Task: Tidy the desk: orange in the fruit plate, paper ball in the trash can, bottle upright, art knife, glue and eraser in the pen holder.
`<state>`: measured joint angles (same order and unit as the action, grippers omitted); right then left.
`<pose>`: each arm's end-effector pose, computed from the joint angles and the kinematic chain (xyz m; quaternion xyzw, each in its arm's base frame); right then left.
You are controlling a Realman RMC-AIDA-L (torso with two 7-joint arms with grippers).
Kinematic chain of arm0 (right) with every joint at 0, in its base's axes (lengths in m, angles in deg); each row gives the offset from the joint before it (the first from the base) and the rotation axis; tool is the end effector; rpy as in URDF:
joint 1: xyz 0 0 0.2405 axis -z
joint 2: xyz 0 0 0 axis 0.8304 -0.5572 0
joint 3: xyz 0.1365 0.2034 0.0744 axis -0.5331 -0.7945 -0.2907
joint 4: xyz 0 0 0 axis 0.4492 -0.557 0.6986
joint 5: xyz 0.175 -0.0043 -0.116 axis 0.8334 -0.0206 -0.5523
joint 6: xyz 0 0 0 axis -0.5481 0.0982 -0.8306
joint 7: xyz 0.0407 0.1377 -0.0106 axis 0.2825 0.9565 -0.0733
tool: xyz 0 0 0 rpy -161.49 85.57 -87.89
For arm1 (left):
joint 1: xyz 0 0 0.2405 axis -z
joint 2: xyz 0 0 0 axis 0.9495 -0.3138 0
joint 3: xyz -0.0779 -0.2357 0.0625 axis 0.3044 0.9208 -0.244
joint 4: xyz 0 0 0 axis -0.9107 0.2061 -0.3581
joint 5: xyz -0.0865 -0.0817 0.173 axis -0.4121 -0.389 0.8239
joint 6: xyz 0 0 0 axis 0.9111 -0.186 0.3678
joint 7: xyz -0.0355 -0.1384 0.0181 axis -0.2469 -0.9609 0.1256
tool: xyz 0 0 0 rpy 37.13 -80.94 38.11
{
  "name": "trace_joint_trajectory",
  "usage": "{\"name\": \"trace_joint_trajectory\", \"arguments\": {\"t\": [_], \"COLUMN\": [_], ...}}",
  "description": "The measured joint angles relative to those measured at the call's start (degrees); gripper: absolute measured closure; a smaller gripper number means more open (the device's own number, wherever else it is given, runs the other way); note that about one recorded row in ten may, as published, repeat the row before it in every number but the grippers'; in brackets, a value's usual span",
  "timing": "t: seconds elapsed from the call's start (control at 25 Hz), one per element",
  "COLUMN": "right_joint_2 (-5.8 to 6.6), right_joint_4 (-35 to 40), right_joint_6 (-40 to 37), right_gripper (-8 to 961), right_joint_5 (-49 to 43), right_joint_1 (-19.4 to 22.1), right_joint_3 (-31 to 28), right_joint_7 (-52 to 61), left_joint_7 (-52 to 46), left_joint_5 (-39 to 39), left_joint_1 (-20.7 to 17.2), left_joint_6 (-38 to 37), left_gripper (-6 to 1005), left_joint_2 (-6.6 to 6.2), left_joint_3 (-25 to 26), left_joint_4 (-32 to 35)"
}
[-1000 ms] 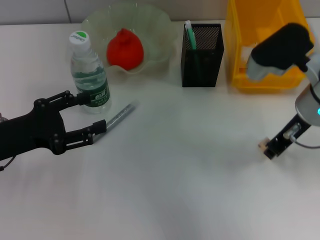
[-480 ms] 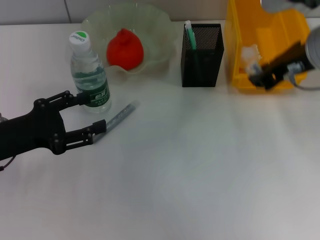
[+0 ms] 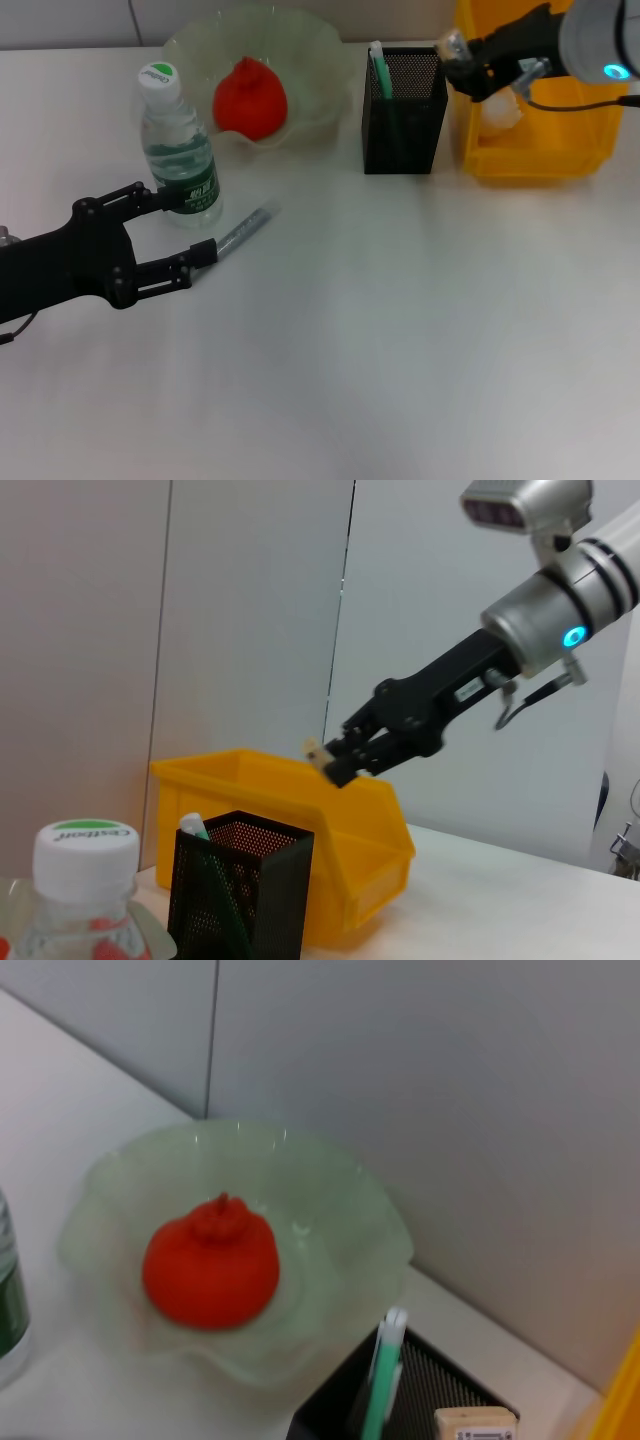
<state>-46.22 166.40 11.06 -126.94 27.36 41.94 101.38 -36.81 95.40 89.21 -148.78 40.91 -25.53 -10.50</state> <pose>0.1238 0.3849 0.0195 -0.8970 0.2284 -0.0306 0.3772 -0.2966 0.2757 0.0183 -0.9185 -0.1562 -0.3123 0.1853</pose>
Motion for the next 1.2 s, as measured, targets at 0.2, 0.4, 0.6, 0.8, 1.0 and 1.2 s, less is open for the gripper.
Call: {"name": "trace_joint_trajectory", "arguments": {"t": [0.2, 0.4, 0.6, 0.8, 1.0, 1.2], "right_joint_2": [-0.01, -0.04, -0.12, -0.13, -0.20, 0.08], "right_joint_4": [-6.23, -9.82, -12.77, -13.90, -12.40, -6.12], "right_joint_6": [8.59, 14.31, 16.02, 16.76, 16.78, 13.87], "right_gripper": [646, 629, 612, 561, 411, 409], "right_joint_5": [0.53, 0.79, 0.89, 0.99, 1.77, 6.40], "right_joint_1": [-0.70, -0.83, -1.94, -2.29, -1.39, 2.88], "right_joint_3": [1.86, 4.46, 5.03, 5.03, 4.70, 4.27], "right_joint_7": [-0.61, -1.54, -1.57, -1.58, -1.51, -5.45], "left_joint_7": [-0.01, -0.01, -0.01, -0.01, 0.00, -0.39], "left_joint_5": [0.00, 0.00, 0.00, 0.00, 0.00, 0.00], "left_joint_1": [0.04, 0.06, 0.08, 0.08, 0.08, 0.08], "left_joint_6": [0.03, 0.03, 0.03, 0.13, 0.17, 0.02], "left_gripper": [203, 203, 203, 203, 203, 203], "left_joint_2": [0.18, 0.25, 0.36, 0.38, 0.42, 0.17], "left_joint_3": [-0.04, -0.06, -0.42, -0.29, -0.42, -0.23], "left_joint_4": [0.00, 0.00, 0.00, 0.00, 0.00, 0.03]}}
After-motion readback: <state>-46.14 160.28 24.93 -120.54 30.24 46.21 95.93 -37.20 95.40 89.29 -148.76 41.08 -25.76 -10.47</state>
